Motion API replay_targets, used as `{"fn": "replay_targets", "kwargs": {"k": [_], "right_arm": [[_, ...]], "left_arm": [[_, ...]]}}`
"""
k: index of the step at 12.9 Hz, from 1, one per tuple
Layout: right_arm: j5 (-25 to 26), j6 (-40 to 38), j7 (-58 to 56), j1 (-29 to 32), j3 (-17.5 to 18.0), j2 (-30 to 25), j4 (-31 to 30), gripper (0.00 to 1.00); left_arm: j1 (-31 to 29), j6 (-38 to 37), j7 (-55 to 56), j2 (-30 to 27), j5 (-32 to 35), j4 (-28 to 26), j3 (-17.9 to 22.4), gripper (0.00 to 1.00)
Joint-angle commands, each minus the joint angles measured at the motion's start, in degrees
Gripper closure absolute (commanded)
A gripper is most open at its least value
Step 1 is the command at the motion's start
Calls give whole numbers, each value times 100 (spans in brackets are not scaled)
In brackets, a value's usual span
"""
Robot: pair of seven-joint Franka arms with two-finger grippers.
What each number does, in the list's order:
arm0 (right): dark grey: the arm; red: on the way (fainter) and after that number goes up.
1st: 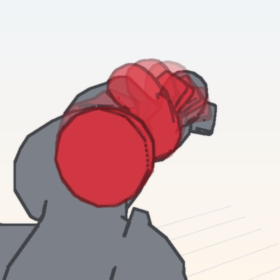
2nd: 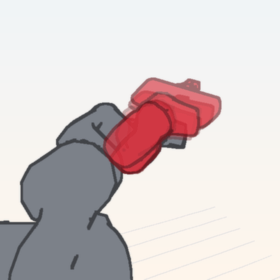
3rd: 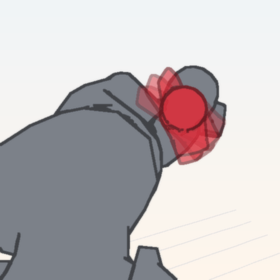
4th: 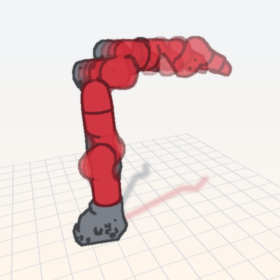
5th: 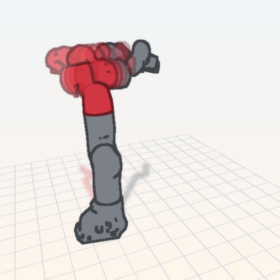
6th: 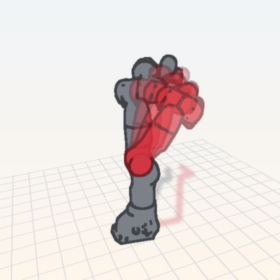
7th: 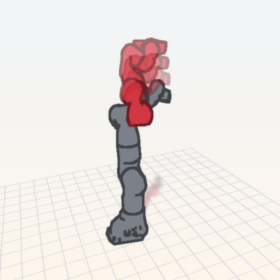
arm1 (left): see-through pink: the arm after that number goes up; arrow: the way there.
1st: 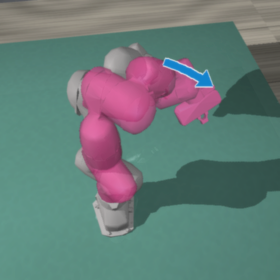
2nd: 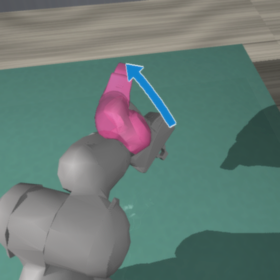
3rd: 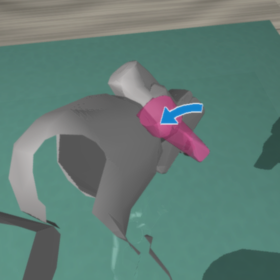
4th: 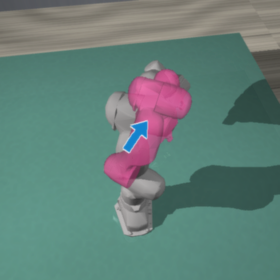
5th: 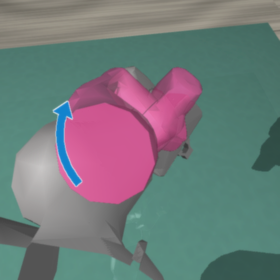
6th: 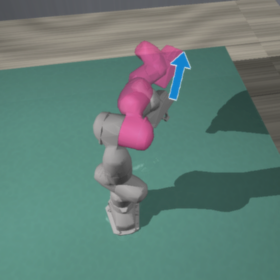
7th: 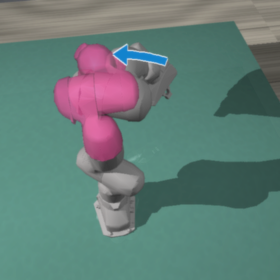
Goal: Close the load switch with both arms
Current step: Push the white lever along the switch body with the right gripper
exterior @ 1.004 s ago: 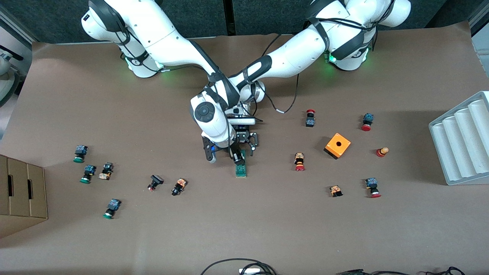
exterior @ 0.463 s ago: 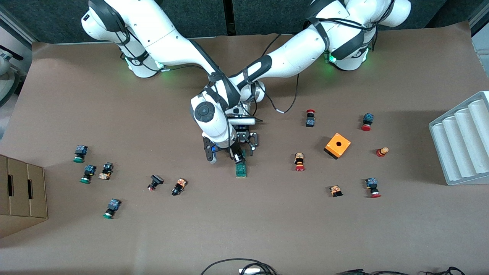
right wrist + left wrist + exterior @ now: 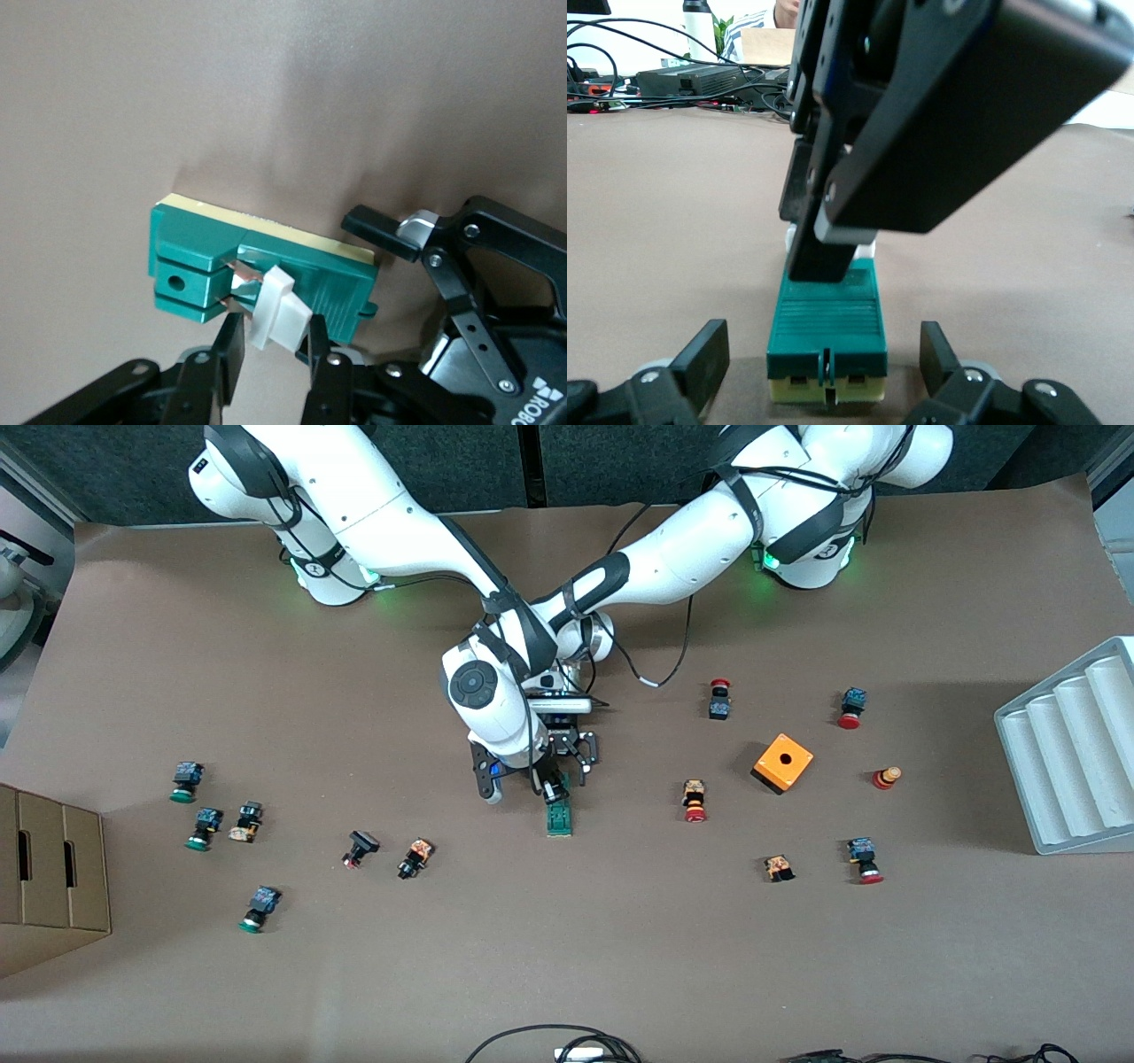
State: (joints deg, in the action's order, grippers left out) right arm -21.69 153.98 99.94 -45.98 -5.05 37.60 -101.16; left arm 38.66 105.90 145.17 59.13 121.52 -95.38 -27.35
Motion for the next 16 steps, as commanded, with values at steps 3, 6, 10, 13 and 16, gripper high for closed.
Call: {"fn": "replay_targets", "kwargs": {"k": [3,6,10,13,16], "right_arm": [[-186,-185,-89,36,-198,37,360,65],[-178,-185,-89,45,-198,46,378,69],[-186,-202,-89,124,-207,55,430,74],[-178,-281,-80,142,-207,81,544,77],[-178,-290,-80,177,-207,125,641,77]], "left_arm": [[98,-52,161,90,74,37,37,5],[98,-52,152,81,74,46,37,5],[106,-52,135,90,83,55,37,5],[106,-52,143,81,83,63,37,5],[115,-52,143,90,83,46,37,5]]}}
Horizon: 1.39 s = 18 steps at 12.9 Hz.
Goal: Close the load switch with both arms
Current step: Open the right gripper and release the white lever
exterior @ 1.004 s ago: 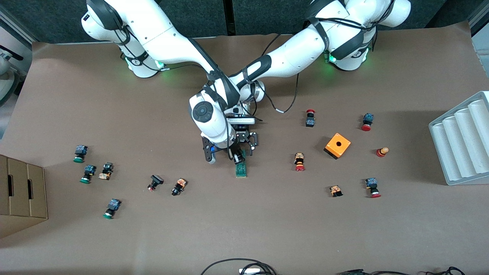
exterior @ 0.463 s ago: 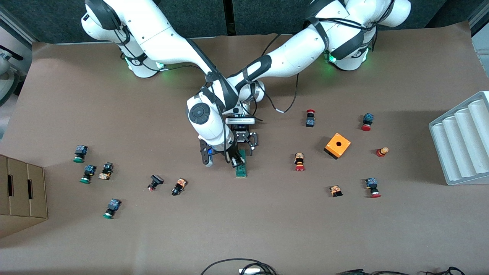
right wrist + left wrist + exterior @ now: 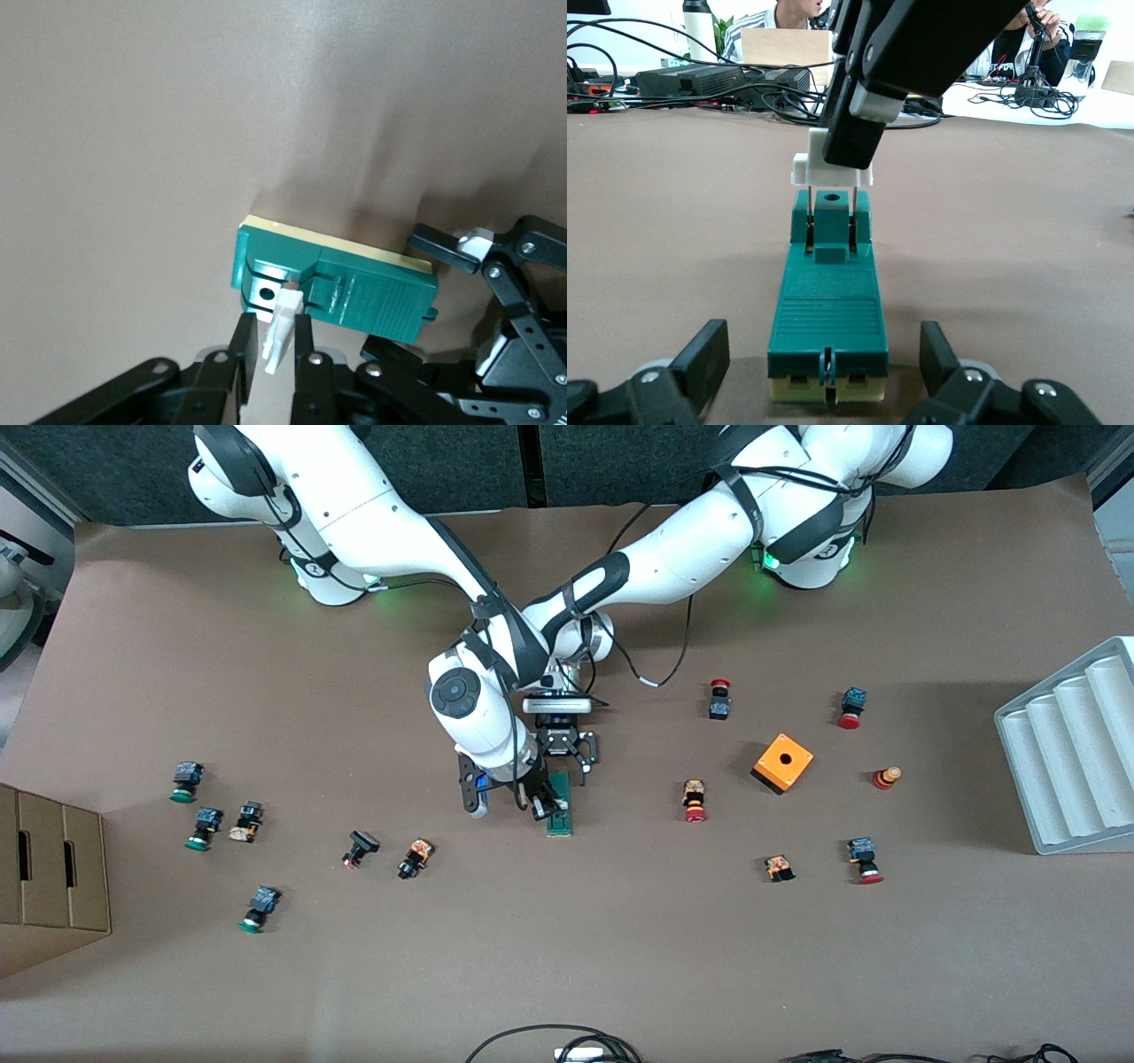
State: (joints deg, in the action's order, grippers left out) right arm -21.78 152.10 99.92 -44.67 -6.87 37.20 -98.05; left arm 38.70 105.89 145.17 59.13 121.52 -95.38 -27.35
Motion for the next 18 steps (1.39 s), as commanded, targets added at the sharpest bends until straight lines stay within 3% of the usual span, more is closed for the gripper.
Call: {"fn": "replay_targets", "kwargs": {"k": [1,9,18], "right_arm": [[-168,-136,-78,46,-25,217,391,77],[-274,-189,-78,46,-227,709,892,76],[-274,-181,-78,46,-245,920,998,74]], "left_arm": [[103,-51,143,90,83,46,37,5],[112,-51,117,90,83,64,37,5],[112,-51,99,81,83,73,37,5]]}}
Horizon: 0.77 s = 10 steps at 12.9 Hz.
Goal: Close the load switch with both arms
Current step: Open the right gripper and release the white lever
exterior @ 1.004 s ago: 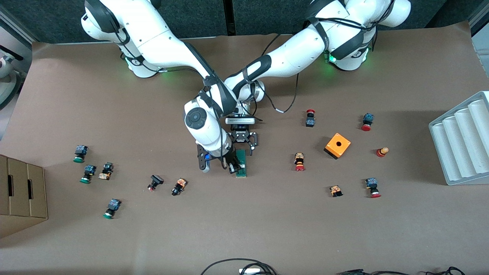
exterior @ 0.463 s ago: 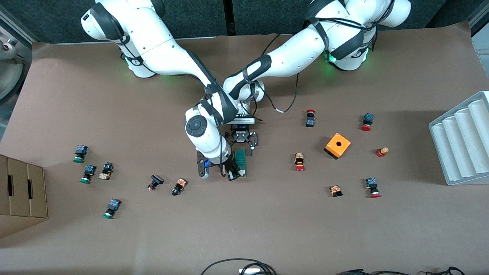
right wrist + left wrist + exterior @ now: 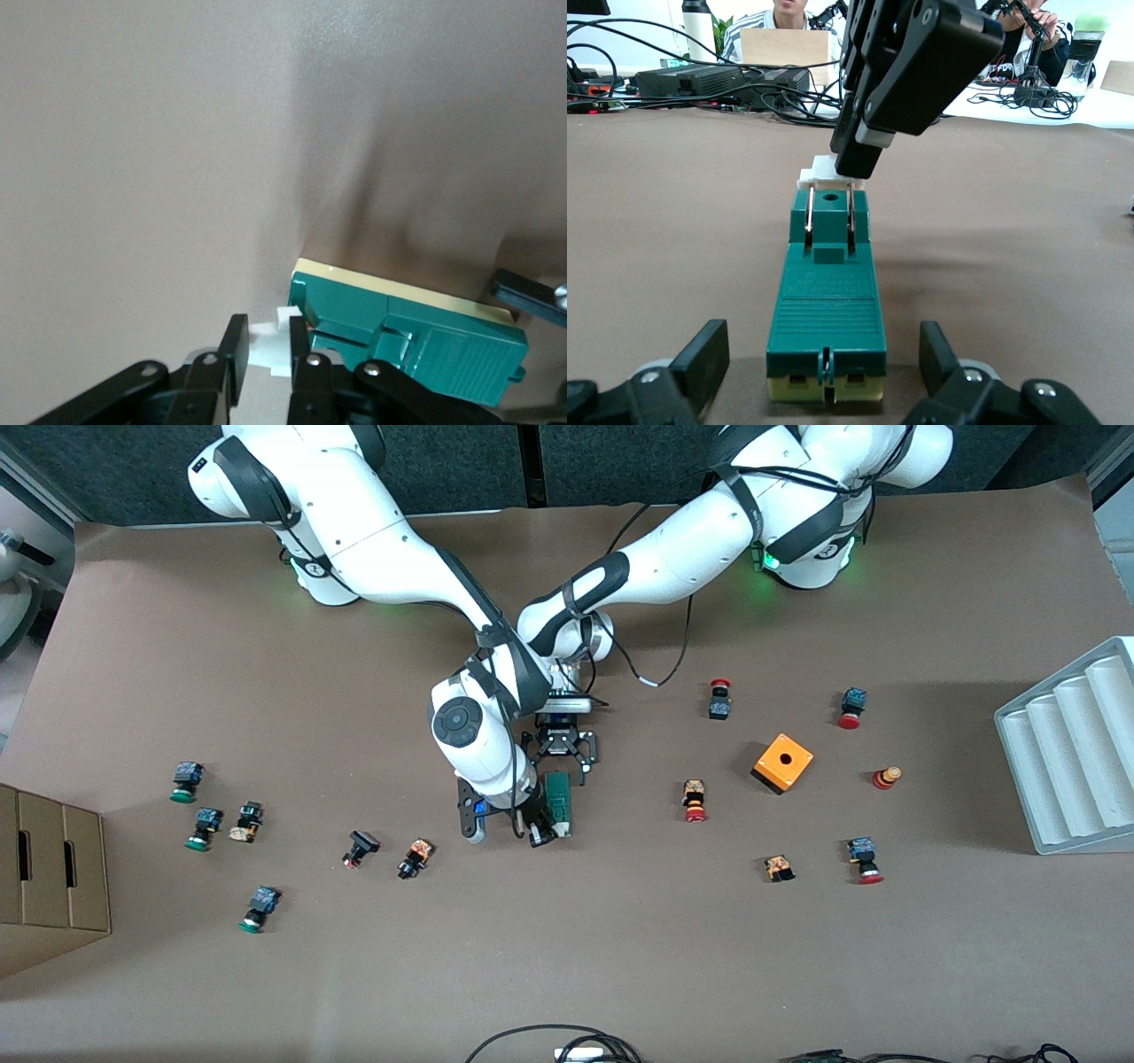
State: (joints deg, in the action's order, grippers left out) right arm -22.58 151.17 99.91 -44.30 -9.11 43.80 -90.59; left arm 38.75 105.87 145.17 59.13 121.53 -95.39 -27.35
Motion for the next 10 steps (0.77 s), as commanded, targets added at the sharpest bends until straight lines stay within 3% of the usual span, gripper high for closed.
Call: {"fn": "replay_targets", "kwargs": {"k": [1,9,10], "right_arm": [[-195,-88,-77,9,-56,261,253,74],[-195,-193,-77,9,-56,287,332,74],[-195,-359,-85,18,-65,244,384,69]], "left_arm": [[106,-49,99,81,82,73,37,5],[106,-40,99,81,90,64,37,5],[98,-40,99,81,82,64,37,5]]}}
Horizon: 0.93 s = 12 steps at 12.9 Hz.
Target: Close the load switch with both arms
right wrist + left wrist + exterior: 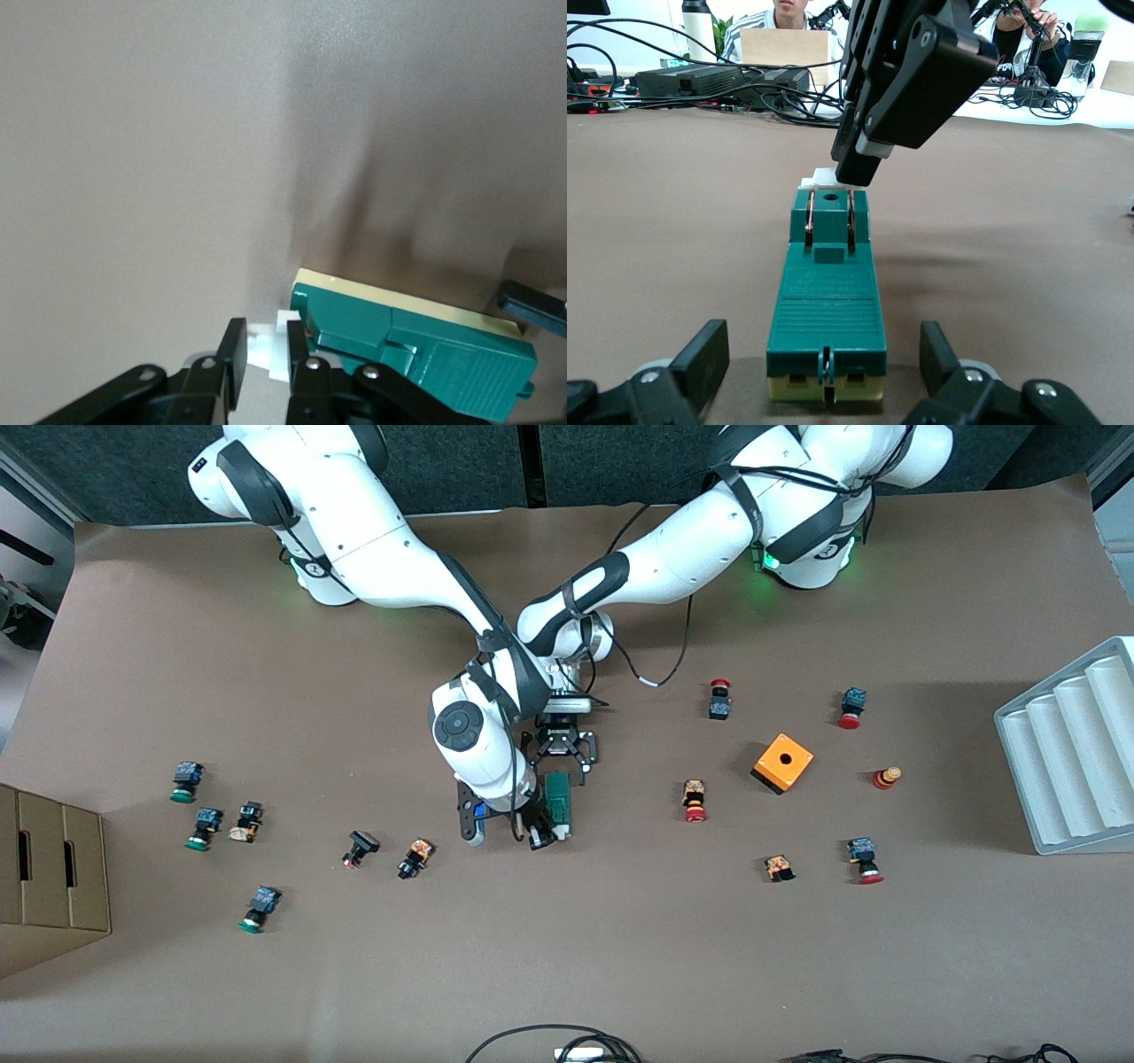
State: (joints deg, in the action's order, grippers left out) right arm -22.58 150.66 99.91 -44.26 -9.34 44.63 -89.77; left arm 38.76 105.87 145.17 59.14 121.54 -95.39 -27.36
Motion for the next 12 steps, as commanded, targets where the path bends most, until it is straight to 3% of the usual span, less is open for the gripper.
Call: {"fn": "replay_targets", "kwargs": {"k": [1,2,7,10,12], "right_arm": [[-194,-553,-85,118,-41,91,390,44],[-194,-808,-112,171,-41,-6,460,3],[-159,-1862,-1357,470,-6,-822,426,0],[-81,-2969,-2692,751,-6,-1420,408,0],[252,-3725,-3518,1189,133,-1868,364,0]], "left_arm": [[97,-31,99,72,80,73,37,5],[97,-31,91,80,80,73,37,5],[88,-22,82,72,80,73,37,4],[70,21,56,10,36,73,28,4],[53,39,21,-42,-8,73,11,4]]}}
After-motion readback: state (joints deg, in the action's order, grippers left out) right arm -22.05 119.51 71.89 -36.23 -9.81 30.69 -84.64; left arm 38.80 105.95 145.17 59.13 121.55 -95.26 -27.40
